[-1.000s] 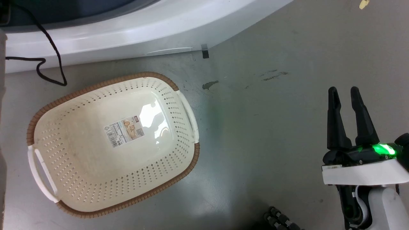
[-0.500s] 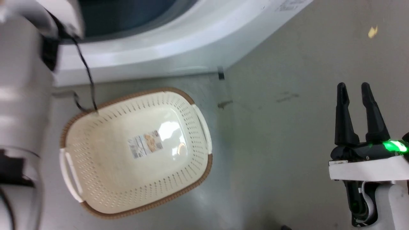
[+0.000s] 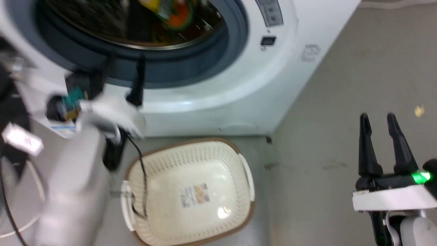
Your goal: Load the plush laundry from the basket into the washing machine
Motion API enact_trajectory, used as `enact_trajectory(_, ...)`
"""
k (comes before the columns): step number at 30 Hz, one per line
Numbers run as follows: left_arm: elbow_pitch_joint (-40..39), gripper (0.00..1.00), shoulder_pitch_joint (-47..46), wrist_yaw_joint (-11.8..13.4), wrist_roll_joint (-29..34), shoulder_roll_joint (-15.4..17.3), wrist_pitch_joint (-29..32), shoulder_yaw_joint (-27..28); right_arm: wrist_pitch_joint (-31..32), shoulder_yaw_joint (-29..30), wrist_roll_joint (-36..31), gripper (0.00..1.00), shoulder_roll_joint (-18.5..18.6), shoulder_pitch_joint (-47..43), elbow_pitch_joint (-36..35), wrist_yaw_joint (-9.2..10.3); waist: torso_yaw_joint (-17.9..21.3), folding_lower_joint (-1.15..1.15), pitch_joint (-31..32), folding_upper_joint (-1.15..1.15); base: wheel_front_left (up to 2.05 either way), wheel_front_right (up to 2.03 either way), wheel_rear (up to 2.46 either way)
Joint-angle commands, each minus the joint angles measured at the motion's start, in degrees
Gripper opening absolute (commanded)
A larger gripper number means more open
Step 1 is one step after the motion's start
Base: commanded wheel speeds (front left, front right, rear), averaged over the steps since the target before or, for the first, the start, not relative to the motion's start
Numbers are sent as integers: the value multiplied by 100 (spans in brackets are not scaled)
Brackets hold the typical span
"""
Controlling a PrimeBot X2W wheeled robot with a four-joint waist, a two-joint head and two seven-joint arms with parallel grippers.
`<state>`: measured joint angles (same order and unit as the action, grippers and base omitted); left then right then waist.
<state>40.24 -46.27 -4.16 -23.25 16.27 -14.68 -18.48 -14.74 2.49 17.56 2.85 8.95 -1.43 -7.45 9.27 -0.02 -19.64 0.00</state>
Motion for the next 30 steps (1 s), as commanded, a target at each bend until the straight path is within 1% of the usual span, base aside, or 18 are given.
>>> enact_trajectory(1, -486, 100, 641, 65, -42, -52, -29, 141, -26, 47, -86, 100, 3, -174, 48, -3, -564, 2, 686, 0, 0, 0, 0)
enact_trajectory(2, -750, 100, 941, 115, -36, -68, -30, 209, -26, 71, -111, 100, 3, -230, 54, -3, -647, 2, 796, 0, 0, 0, 0)
enact_trajectory(3, -750, 100, 941, 115, -36, -68, -30, 209, -26, 71, -111, 100, 3, -230, 54, -3, -647, 2, 796, 0, 0, 0, 0)
enact_trajectory(4, -1252, 100, 1517, 211, -33, -89, -30, 375, -26, 91, -132, 100, 3, -325, 53, -3, -781, 2, 961, 0, 0, 0, 0)
enact_trajectory(5, -1494, 100, 1796, 245, -24, -100, -30, 453, -26, 83, -144, 100, 3, -364, 54, -3, -836, 2, 1031, 0, 0, 0, 0)
enact_trajectory(6, -1494, 100, 1796, 245, -24, -100, -30, 453, -26, 83, -144, 100, 3, -364, 54, -3, -836, 2, 1031, 0, 0, 0, 0)
enact_trajectory(7, -1963, 100, 2327, 300, 28, -136, -30, 572, -26, 52, -170, 100, 3, -433, 55, -3, -945, 2, 1153, 0, 0, 0, 0)
enact_trajectory(8, -1963, 100, 2327, 300, 28, -136, -30, 572, -26, 52, -170, 100, 3, -433, 55, -3, -945, 2, 1153, 0, 0, 0, 0)
enact_trajectory(9, -2394, 100, 2791, 339, 104, -202, -31, 661, -26, 37, -188, 100, 3, -502, 63, -3, -1054, 2, 1260, 0, 0, 0, 0)
enact_trajectory(10, -2394, 100, 2791, 339, 104, -202, -31, 661, -26, 37, -188, 100, 3, -502, 63, -3, -1054, 2, 1260, 0, 0, 0, 0)
enact_trajectory(13, -2977, 100, 3382, 389, 275, -336, -31, 810, -26, 13, -192, 100, 3, -625, 93, -3, -1192, 2, 1401, 0, 0, 0, 0)
enact_trajectory(15, -3228, 100, 3715, 427, 412, -430, -31, 910, -26, -17, -176, 100, 3, -701, 123, -3, -1253, 2, 1471, 0, 0, 0, 0)
enact_trajectory(18, -3444, 100, 4130, 433, 544, -619, -31, 1026, -26, -100, -149, 100, 3, -804, 171, -3, -1304, 2, 1556, 0, 0, 0, 0)
enact_trajectory(24, -3563, 100, 4679, 293, 869, -918, -31, 1092, -26, -220, -85, 100, 3, -985, 274, -3, -1351, 2, 1701, 0, 0, 0, 0)
enact_trajectory(30, -3444, 100, 4830, 126, 1316, -964, -31, 1096, -26, -279, -67, 100, 3, -1163, 425, -3, -1365, 2, 1829, 0, 0, 0, 0)
